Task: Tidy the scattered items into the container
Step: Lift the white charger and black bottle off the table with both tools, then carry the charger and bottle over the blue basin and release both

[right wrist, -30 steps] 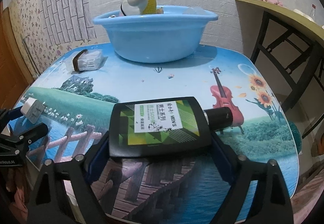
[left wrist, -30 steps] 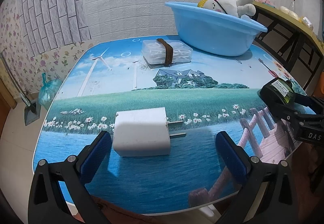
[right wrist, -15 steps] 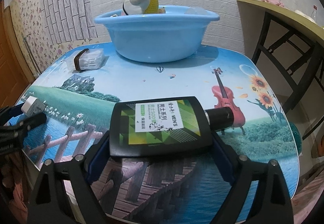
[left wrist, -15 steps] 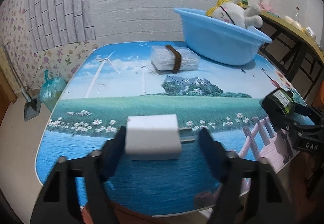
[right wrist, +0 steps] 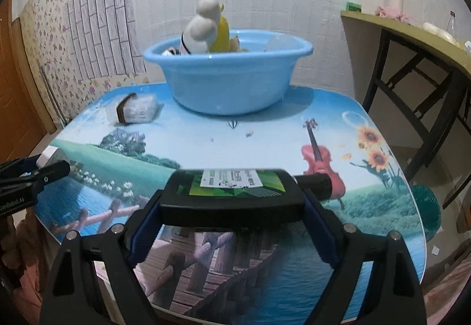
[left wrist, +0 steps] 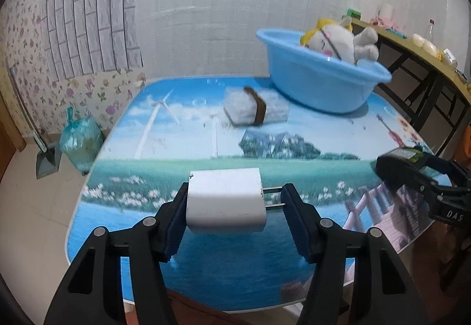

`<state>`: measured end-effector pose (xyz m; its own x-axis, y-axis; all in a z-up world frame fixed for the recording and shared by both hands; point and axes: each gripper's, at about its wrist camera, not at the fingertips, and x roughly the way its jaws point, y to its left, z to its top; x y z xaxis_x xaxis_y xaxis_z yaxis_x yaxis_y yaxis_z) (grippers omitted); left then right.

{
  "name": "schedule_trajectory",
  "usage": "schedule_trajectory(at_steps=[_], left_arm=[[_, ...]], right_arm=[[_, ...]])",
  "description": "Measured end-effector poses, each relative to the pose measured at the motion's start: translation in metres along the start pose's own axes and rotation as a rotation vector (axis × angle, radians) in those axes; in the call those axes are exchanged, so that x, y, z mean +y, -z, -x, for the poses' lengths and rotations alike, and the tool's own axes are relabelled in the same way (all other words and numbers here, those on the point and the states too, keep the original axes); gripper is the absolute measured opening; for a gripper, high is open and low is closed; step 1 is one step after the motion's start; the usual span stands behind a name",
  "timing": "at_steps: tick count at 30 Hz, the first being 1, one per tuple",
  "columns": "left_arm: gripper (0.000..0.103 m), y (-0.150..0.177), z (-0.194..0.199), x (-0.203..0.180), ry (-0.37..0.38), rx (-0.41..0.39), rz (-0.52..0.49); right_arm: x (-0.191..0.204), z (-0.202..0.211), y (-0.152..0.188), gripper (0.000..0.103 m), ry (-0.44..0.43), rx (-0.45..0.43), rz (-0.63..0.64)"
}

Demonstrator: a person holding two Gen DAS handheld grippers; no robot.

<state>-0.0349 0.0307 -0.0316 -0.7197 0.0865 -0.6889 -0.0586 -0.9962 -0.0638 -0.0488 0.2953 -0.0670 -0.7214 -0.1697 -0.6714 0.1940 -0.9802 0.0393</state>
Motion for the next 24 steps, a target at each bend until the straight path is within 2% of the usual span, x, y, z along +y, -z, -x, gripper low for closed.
schedule_trajectory(at_steps=[7,15,19,24], left_arm=[[0.061,-0.016,0.015,-0.007,0.020,-0.037,-0.016],[0.061,-0.015,0.013,-0.006,0.029,-0.014,-0.006],[0.061,-0.027,0.020,-0.007,0.046,-0.025,-0.004],[0.061,-0.053,0.029,-0.017,0.064,-0.066,-0.050]], right_arm=[[-0.007,0.008,-0.004,0.089,-0.044,-0.025,-0.029],[-0.012,0.013,-0.008,0.089,-0.064,-0.047,-0.049],[-0.013,0.027,-0.018,0.089,-0.078,-0.094,-0.049],[-0.010,0.046,-0.039,0.089,-0.092,-0.168,-0.026]])
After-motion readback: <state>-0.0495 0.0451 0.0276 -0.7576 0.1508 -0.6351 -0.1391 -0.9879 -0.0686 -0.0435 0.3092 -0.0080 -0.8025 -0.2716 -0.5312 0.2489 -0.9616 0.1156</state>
